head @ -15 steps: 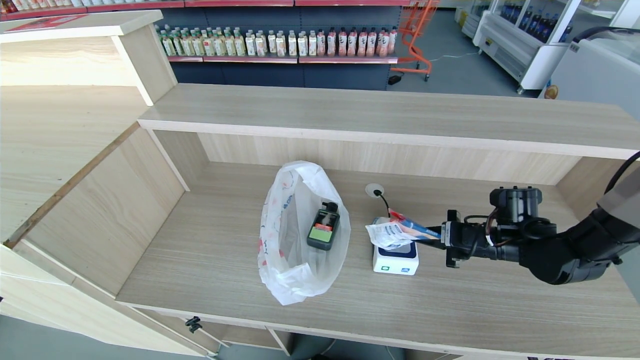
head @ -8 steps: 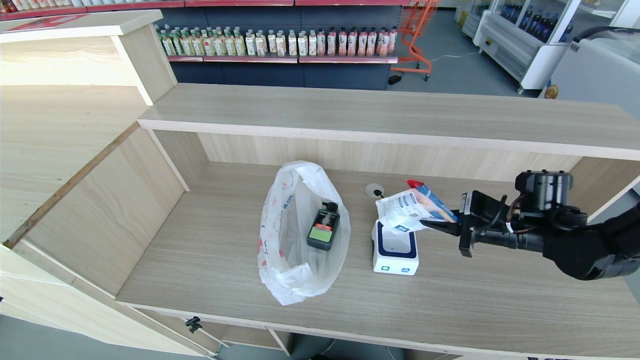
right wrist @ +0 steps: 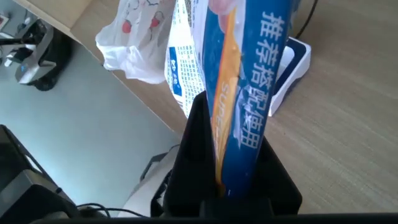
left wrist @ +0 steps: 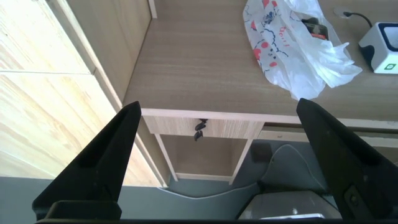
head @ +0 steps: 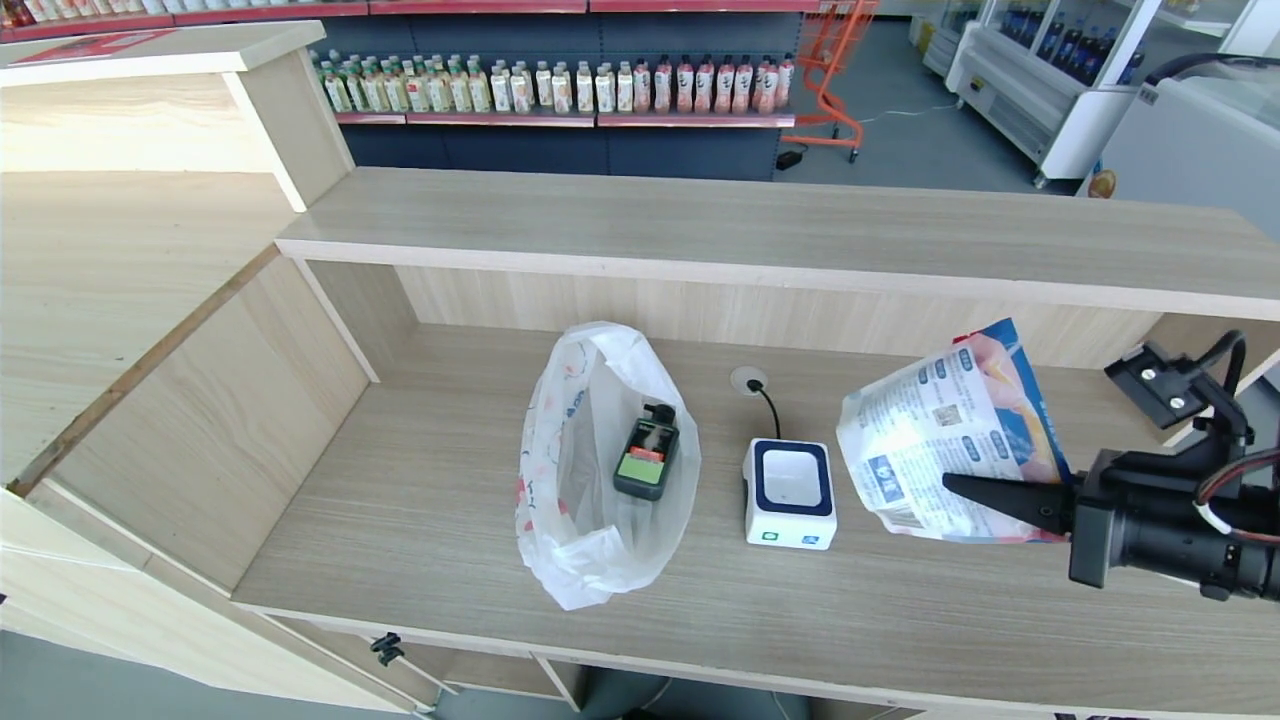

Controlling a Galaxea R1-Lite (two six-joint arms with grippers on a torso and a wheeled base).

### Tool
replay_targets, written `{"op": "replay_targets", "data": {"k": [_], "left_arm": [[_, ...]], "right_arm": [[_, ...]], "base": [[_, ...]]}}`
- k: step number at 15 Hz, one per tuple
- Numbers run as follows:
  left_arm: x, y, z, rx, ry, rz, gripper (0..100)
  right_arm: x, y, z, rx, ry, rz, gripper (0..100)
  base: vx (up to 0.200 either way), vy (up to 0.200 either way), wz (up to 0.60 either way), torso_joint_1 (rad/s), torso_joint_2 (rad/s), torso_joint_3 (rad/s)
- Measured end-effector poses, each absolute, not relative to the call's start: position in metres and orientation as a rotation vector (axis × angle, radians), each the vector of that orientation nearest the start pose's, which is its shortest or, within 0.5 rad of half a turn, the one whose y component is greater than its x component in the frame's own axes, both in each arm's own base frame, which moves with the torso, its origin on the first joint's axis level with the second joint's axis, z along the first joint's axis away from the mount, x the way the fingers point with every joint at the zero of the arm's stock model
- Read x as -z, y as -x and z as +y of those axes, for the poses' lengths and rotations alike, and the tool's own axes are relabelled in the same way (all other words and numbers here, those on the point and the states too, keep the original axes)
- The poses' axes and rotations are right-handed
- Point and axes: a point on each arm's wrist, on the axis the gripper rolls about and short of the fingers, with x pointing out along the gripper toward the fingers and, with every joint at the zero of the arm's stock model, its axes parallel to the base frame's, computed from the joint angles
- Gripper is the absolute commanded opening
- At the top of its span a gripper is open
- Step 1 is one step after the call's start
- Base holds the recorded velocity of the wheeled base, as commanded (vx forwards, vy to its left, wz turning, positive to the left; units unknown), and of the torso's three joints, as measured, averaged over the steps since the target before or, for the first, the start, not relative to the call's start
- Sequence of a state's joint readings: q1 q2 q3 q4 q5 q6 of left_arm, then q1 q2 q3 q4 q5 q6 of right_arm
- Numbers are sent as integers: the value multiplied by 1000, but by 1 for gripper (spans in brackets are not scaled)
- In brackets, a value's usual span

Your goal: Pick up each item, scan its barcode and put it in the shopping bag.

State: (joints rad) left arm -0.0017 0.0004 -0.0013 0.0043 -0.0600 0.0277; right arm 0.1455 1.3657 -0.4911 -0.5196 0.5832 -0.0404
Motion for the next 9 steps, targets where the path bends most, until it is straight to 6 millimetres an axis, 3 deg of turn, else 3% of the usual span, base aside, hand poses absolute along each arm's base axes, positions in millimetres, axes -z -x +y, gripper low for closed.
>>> {"op": "replay_targets", "data": {"k": [3, 8, 9], "left_arm": [[-75, 23, -1, 62, -28, 3, 100], [-75, 23, -1, 62, -27, 3, 100], [-75, 23, -1, 62, -27, 3, 100]], "right_arm": [[-182, -183, 43, -742, -52, 304, 0], [-186, -177, 43, -747, -47, 280, 0], [-187, -177, 43, -747, -49, 278, 0]], "base": [[0, 0, 0, 0, 0, 0], [0, 0, 0, 0, 0, 0], [0, 200, 0, 2, 2, 2]]}}
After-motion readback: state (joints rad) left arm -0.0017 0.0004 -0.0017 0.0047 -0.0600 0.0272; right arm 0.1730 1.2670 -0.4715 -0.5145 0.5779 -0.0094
